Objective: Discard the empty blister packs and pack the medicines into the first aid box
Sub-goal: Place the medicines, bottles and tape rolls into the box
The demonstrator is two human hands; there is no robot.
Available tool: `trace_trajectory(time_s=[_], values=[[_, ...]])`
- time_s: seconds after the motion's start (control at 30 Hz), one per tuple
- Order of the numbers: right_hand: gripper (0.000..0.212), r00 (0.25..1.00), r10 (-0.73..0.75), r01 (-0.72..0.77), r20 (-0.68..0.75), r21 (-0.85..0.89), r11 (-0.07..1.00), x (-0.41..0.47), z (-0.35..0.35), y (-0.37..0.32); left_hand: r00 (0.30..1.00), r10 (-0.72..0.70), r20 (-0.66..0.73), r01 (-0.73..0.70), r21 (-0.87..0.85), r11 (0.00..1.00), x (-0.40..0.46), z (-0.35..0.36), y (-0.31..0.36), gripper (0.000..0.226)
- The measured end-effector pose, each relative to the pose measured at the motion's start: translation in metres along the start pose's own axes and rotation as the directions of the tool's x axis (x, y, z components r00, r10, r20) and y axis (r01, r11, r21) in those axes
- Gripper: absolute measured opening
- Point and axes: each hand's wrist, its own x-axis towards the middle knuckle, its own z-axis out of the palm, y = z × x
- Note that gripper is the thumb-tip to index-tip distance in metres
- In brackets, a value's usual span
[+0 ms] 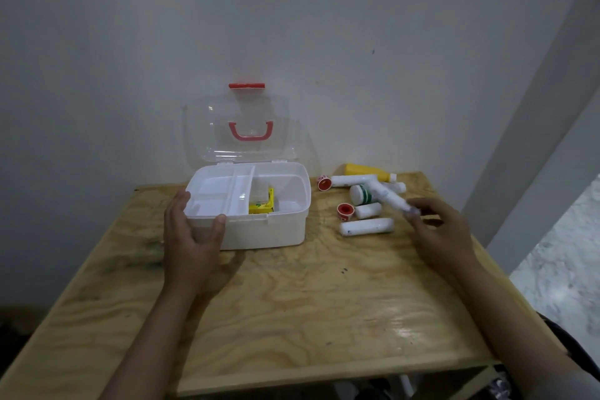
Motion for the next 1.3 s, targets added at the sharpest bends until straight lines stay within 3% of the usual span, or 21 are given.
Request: trace_trajectory(time_s=[0.1,0.2,0.33,0.47,0.57,0.97,1.1,1.2,1.3], values=[[0.02,0.971,-0.006,0.002,0.241,0.02,1.0,-0.012,0.0,-0.01,1.0,-0.002,0.007,0.002,-0.001,1.0,0.0,0.0,0.0,0.076],[0.018,0.921,-0.057,0.09,0.385,-0.067,0.994,-0.015,0.004,-0.01,1.0,-0.007,0.007,0.007,-0.005,1.0,0.0,-0.001,0.001,0.078],[0.019,0.882,-0.127,0.209,0.453,-0.134,0.969,-0.011,0.011,-0.007,1.0,-0.009,0.014,0.01,-0.011,1.0,0.0,-0.001,0.001,0.077],[0.019,0.844,-0.111,0.204,0.525,-0.122,0.971,-0.006,0.011,-0.005,1.0,-0.004,0.005,0.004,0.001,1.0,-0.001,0.0,0.003,0.072],[0.019,0.839,-0.095,0.146,0.535,-0.053,0.988,-0.005,0.012,-0.005,1.0,-0.004,0.007,0.004,-0.001,1.0,-0.001,0.0,0.003,0.073],[0.024,0.872,-0.081,0.139,0.483,-0.085,0.987,-0.009,0.016,-0.011,1.0,-0.012,0.008,0.012,0.003,1.0,0.0,-0.001,-0.003,0.076],[0.03,0.887,-0.226,0.253,0.402,-0.016,0.967,0.005,0.007,-0.034,1.0,-0.019,0.013,0.019,0.011,1.0,0.0,-0.001,-0.002,0.075],[0.02,0.879,-0.362,0.369,0.311,0.038,0.929,0.026,0.0,-0.072,1.0,-0.019,0.015,0.019,0.007,1.0,0.001,0.0,-0.003,0.077],[0.022,0.839,-0.412,0.43,0.355,0.029,0.902,0.047,0.006,-0.113,1.0,-0.023,0.01,0.023,-0.003,1.0,0.001,0.0,-0.003,0.078]])
